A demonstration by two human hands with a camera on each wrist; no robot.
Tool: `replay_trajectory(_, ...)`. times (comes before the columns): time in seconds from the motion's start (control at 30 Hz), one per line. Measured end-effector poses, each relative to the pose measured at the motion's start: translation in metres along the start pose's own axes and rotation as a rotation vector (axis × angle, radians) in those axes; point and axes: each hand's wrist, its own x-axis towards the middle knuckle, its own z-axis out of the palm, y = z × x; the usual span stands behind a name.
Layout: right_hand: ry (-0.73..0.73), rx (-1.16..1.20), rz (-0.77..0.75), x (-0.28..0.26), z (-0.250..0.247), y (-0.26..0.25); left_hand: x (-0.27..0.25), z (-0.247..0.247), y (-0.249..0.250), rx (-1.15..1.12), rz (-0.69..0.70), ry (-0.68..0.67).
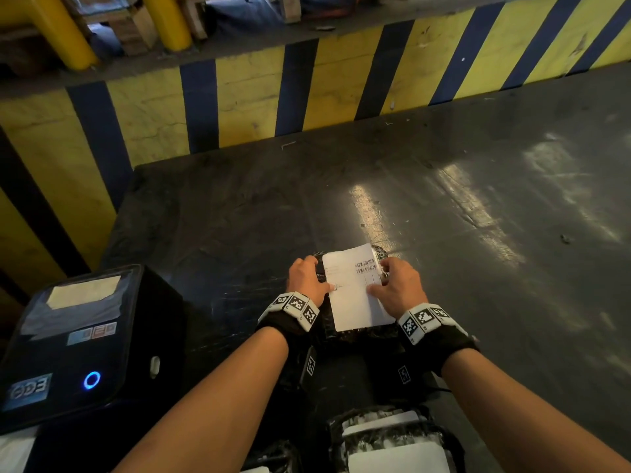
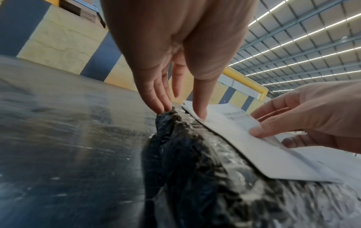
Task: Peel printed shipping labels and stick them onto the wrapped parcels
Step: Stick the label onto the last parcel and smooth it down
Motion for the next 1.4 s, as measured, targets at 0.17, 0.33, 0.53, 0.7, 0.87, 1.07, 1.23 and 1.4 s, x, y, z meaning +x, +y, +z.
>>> replay_trajectory(0.17,0.060,-0.255,0.003,0.001,-0.006,-0.002,-0.009,-0.008,-0.004,0.088,0.114,-0.071)
replay_trajectory(0.33,0.028,-0.458,-0.328,0.008,-0.007,-0.019,-0.021,-0.021,-0.010,0.418,0.416,-0.348)
replay_trajectory(0.53,-0.386,-0.608,-0.391,0.014,0.013,-0.047,-0.030,-0.012,-0.017,0.555,0.489,-0.471)
replay_trajectory(0.7,-0.382,-0.720,-0.319,0.021,0.008,-0.026,-0.034,-0.012,-0.018,0.601,0.454,-0.491)
replay_trajectory(0.87,-0.318,-0.763,-0.166,0.032,-0.007,-0.028,-0.034,-0.008,-0.019,0.618,0.424,-0.510)
replay_trajectory(1.07,-0.411,-0.794,-0.366,0.025,0.015,-0.062,-0.034,-0.004,-0.023,0.546,0.449,-0.469)
replay_trajectory(1.23,-0.433,-0.845,-0.156,0.038,0.002,-0.039,-0.033,-0.002,-0.026,0.561,0.420,-0.484)
replay_trajectory(1.4,-0.406,-0.898,-0.092,0.050,-0.015,-0.044,-0.034,-0.004,-0.023,0.552,0.411,-0.491)
